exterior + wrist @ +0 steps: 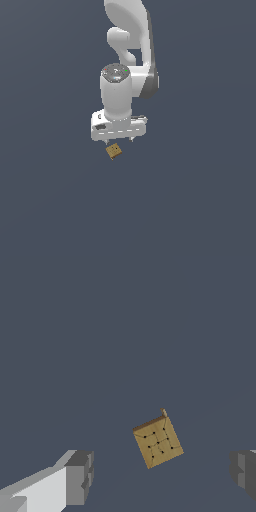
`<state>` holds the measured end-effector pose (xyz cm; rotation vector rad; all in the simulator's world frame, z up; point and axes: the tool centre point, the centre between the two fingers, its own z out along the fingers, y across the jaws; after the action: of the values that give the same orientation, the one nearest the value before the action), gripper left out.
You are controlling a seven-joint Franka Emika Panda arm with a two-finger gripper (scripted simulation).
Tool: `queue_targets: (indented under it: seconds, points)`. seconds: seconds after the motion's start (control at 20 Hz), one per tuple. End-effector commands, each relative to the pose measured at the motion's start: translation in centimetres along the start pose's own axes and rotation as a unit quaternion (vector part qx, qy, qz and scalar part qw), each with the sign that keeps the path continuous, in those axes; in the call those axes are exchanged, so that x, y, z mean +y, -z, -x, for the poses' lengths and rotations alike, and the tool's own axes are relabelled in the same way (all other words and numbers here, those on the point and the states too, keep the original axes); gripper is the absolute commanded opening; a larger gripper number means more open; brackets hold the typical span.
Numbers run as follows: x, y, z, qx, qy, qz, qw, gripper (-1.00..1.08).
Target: Pick up the object and move it to a goal position.
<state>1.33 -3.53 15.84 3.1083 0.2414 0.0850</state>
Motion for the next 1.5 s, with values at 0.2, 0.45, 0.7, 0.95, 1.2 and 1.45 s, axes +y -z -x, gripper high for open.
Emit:
queue_targets:
  seconds: [0.2, 0.45, 0.7, 0.95, 1.2, 1.45]
  points:
    - [1.1, -3.4, 1.1, -0.01, 0.068, -0.003, 0.9976, 1.0]
    - [1.9, -6.0, 2.2, -0.016, 0.124, -0.008, 0.9922, 1.0]
    - [2.5, -8.0, 3.0, -0.02, 0.164, -0.013, 0.9861, 1.0]
    - [2.7, -9.1, 3.6, -0.022, 0.19, -0.017, 0.9815, 1.0]
    - [2.9, -9.6, 3.8, -0.023, 0.2, -0.018, 0.9793, 1.0]
    - [2.9, -9.9, 3.8, -0.023, 0.198, -0.018, 0.9797, 1.0]
